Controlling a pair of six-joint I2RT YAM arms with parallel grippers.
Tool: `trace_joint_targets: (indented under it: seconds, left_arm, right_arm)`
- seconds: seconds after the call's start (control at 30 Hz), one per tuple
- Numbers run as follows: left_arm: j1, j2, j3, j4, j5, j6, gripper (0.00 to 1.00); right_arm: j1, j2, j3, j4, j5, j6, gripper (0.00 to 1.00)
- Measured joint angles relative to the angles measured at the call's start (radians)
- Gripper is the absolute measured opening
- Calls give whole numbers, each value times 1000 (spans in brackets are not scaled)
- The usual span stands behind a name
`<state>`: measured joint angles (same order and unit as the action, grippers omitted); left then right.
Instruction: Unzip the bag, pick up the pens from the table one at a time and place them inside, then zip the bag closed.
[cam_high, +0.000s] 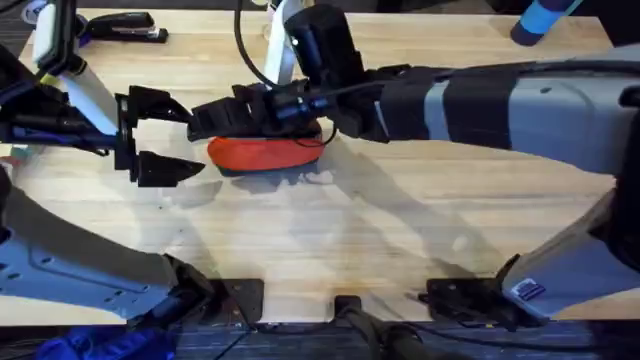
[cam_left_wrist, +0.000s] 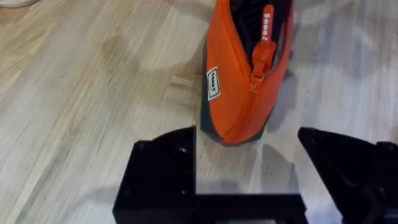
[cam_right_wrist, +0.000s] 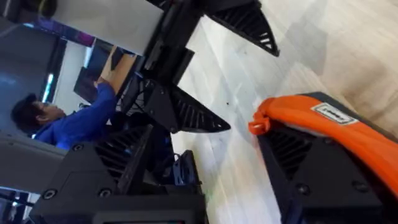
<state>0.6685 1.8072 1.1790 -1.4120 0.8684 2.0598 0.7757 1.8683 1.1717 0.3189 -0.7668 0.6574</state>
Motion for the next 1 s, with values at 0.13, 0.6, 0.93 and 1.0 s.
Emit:
trace_joint_targets:
  seconds: [0.13,0.6,0.93,1.0]
  left_arm:
    - [0,0,0,0,0,0,993]
    - [0,0,0,0,0,0,993]
    - [0,0,0,0,0,0,993]
    - [0,0,0,0,0,0,993]
  right_arm:
    - [0,0,0,15,-16,-12,997]
    - [-4,-31,0,15,42,-86,997]
    - [-53,-67,3,-33,126,-143,996]
    - [-56,-75,15,-138,164,-184,996]
